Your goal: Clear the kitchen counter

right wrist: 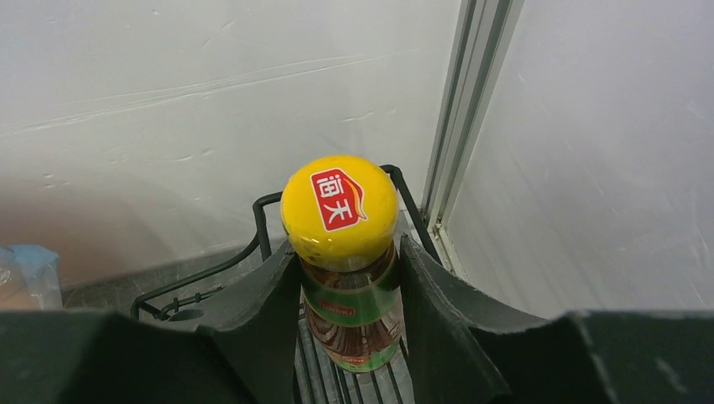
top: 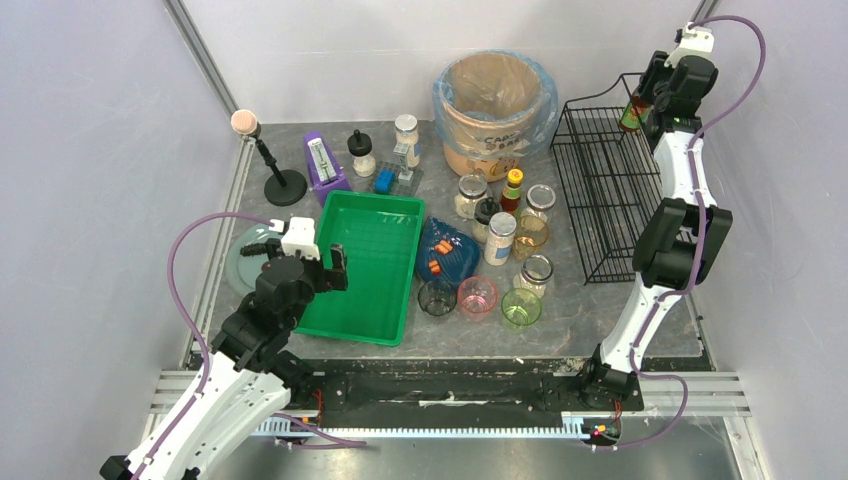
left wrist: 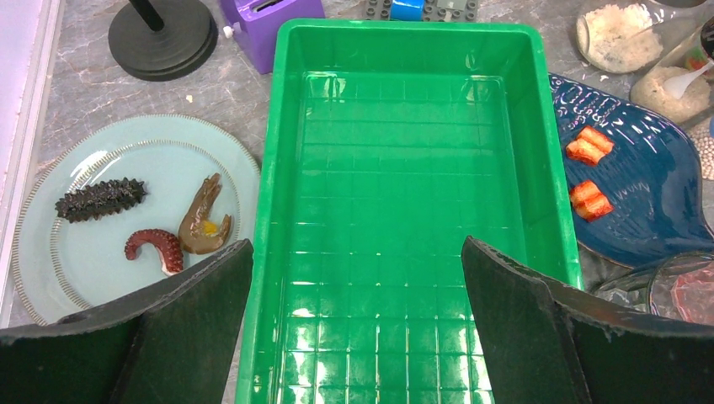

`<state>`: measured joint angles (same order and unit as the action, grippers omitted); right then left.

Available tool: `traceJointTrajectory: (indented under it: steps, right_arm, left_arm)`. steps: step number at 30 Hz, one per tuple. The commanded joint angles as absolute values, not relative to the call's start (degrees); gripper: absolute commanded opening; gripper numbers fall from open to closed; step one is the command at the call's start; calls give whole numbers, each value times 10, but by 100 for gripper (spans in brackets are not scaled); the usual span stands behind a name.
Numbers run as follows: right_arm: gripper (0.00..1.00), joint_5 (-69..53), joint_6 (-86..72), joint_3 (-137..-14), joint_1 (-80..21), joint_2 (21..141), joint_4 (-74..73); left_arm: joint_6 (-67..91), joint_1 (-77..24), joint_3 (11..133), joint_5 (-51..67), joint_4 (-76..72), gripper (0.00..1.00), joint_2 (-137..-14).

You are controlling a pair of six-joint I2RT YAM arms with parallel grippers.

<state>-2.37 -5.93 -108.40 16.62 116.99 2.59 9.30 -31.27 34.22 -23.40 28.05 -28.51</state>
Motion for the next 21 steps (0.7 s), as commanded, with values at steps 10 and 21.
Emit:
traceJointTrajectory:
  steps: [10,21]
  right_arm:
    - [94,-12,-50,-1082,168,1074,67]
    - [98,-37,-64,-912,161,851,17]
  left_arm:
    - [73,-313,342,-213,248,99,-281]
    - [79,-313,347,-191,244,100,-269]
